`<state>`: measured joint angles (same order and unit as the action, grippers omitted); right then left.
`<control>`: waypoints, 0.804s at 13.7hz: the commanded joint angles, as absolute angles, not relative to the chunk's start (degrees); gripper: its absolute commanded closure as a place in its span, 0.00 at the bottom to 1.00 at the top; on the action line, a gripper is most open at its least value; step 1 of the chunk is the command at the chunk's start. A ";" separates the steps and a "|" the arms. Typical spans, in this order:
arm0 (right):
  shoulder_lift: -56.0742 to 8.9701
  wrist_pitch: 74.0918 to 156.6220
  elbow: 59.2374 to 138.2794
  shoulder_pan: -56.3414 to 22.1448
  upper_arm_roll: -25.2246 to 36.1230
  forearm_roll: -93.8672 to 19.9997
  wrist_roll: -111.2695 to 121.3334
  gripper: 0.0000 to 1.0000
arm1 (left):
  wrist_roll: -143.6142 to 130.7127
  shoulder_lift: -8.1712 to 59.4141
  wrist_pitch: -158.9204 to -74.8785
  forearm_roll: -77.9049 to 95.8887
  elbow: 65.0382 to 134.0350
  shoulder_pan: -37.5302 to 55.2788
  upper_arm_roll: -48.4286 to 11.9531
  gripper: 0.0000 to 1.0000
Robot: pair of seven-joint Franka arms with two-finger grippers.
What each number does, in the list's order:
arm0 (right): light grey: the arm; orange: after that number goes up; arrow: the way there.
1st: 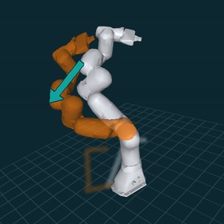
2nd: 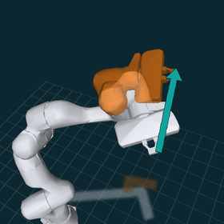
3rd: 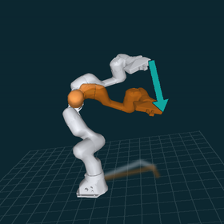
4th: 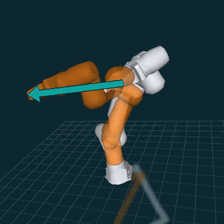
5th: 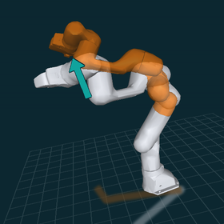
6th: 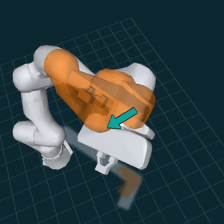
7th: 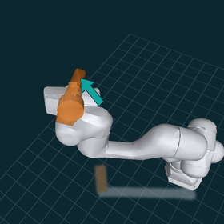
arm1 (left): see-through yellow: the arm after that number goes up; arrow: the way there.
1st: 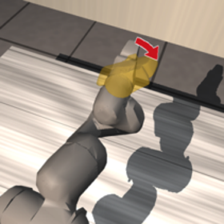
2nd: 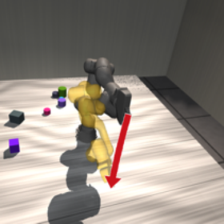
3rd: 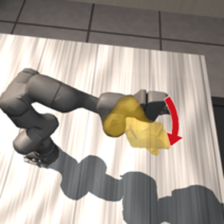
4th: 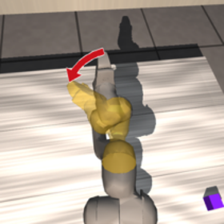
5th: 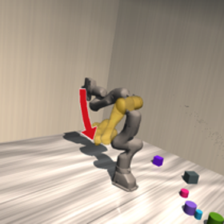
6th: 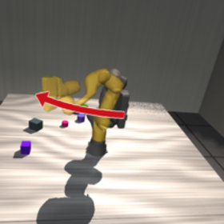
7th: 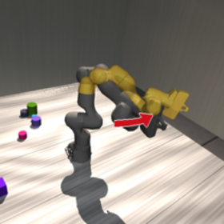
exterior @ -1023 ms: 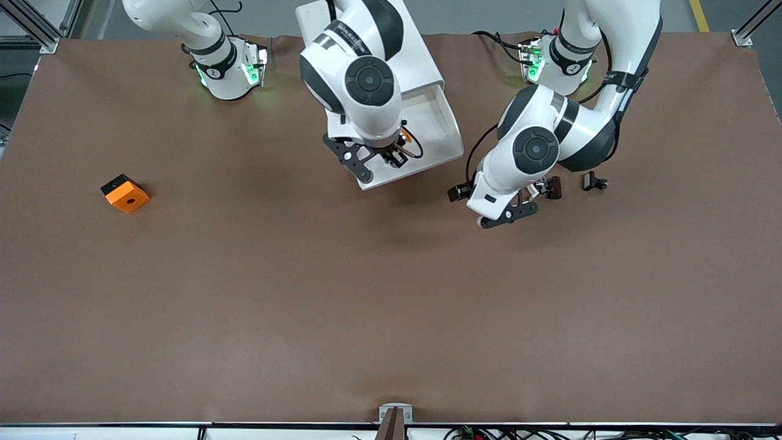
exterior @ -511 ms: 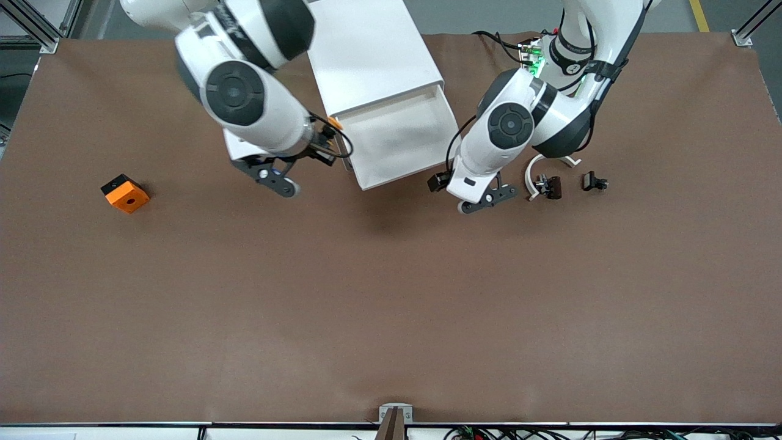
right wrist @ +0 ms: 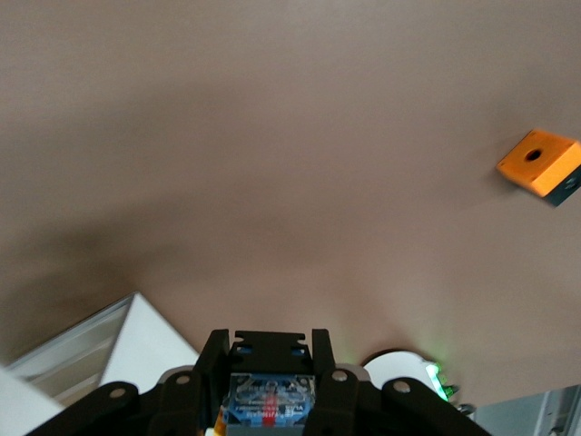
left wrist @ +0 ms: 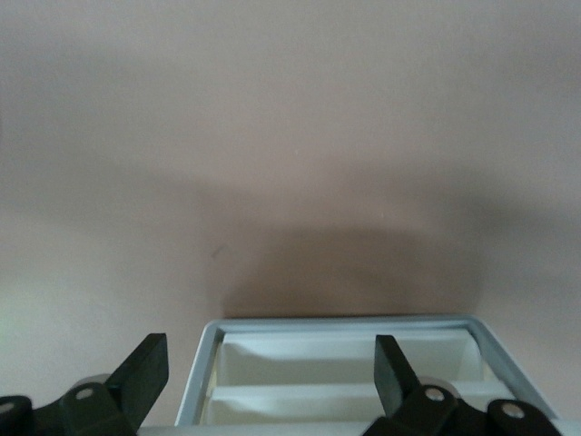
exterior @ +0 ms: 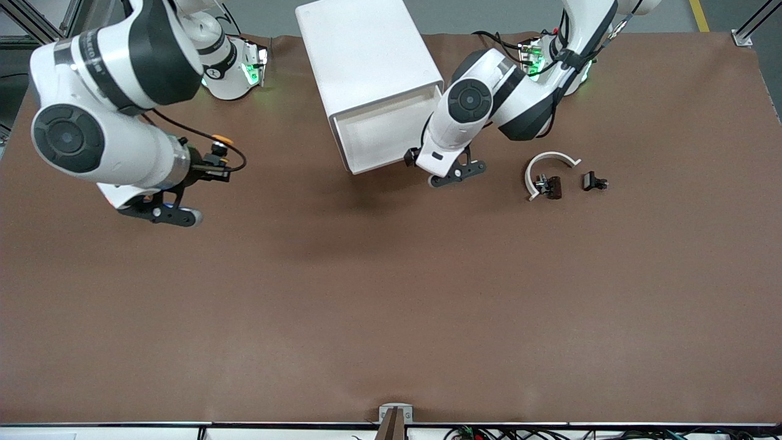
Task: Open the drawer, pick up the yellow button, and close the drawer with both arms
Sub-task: 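Push the drawer shut with the left gripper while the right gripper withdraws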
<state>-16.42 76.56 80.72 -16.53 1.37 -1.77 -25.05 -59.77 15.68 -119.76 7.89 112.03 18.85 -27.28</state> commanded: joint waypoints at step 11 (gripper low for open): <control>-19.76 105.09 96.50 3.77 0.26 8.70 2.20 0.83 | -69.87 16.08 -120.76 7.21 116.81 19.85 -39.90 0.00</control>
<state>-18.67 101.62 94.89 2.16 1.43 6.88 2.06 -67.86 15.13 -119.79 7.76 115.97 18.90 -38.50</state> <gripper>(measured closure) 0.590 0.000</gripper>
